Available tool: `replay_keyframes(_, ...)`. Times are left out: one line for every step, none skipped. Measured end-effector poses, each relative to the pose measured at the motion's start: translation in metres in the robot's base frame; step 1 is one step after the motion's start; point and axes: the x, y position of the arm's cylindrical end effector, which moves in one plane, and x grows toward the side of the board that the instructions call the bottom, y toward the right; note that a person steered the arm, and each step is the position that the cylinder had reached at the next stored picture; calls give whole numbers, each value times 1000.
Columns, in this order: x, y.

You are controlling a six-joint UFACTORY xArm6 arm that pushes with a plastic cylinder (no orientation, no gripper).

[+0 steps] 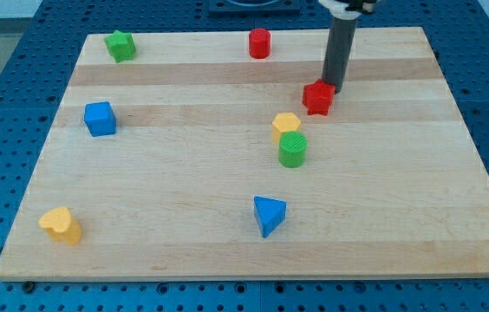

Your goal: Move the red star towards the yellow hexagon

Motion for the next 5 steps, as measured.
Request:
replay_keyframes(1, -12)
replay_keyframes(1, -9)
replay_keyframes(4, 10)
replay_keyframes(8, 39)
replay_keyframes(28, 35)
